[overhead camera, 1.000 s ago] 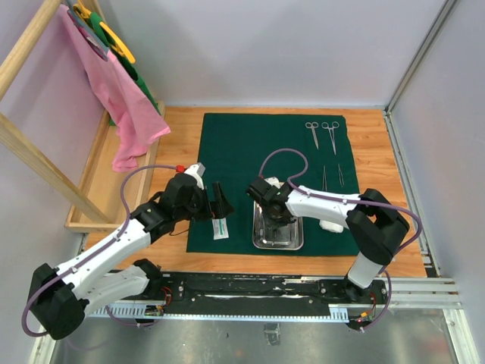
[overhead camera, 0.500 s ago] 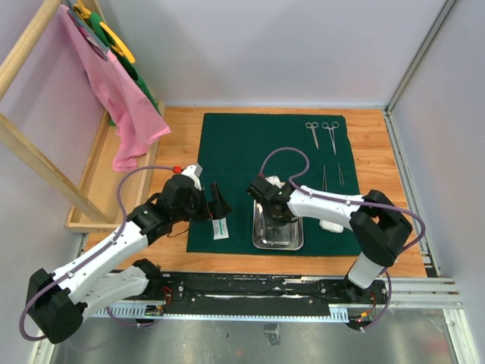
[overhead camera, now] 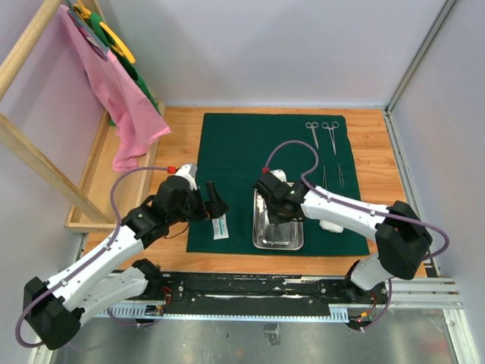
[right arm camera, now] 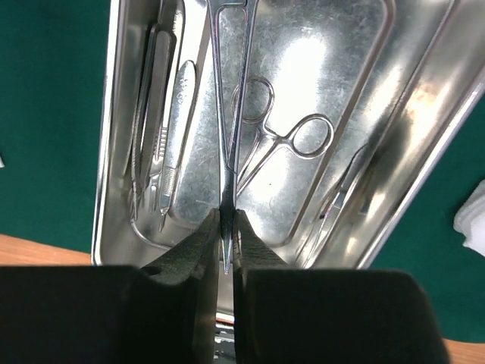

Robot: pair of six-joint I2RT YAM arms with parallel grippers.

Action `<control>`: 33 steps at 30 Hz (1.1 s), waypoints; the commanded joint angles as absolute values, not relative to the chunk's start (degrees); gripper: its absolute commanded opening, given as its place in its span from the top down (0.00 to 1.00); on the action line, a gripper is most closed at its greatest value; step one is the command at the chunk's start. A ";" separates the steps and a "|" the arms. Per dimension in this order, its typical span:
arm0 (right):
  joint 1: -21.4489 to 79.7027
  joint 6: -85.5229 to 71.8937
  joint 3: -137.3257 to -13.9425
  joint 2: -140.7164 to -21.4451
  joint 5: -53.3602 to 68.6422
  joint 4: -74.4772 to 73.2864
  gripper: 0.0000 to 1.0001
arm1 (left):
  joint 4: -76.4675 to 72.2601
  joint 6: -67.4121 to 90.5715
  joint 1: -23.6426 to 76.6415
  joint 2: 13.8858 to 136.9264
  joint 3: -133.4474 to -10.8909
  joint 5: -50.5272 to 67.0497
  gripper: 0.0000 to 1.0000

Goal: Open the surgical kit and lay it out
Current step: Pick up the medical item from the container, then place the medical item in the surgical kit.

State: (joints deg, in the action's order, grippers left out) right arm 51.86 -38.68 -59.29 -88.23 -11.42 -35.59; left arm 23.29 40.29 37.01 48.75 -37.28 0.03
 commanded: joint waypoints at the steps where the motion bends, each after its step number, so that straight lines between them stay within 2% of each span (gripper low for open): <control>1: 52.31 -38.28 -59.04 -83.26 -14.08 -38.69 0.99 | 24.82 40.25 36.56 47.13 -39.78 -1.60 0.01; 14: 51.40 -36.41 -62.71 -74.97 -16.66 -44.61 0.99 | 25.43 40.22 36.56 46.28 -40.89 -3.08 0.01; 21: 39.23 -28.25 -68.61 -72.32 -12.60 -41.02 0.99 | 25.99 39.95 36.56 45.86 -40.85 -3.90 0.01; 27: 27.70 -22.84 -78.70 -83.02 -6.78 -35.57 0.99 | 25.14 40.00 36.56 46.38 -40.44 -3.73 0.01; 33: 22.40 -19.13 -95.36 -102.11 -2.46 -31.87 0.99 | 23.39 39.86 36.56 47.95 -39.87 -2.74 0.01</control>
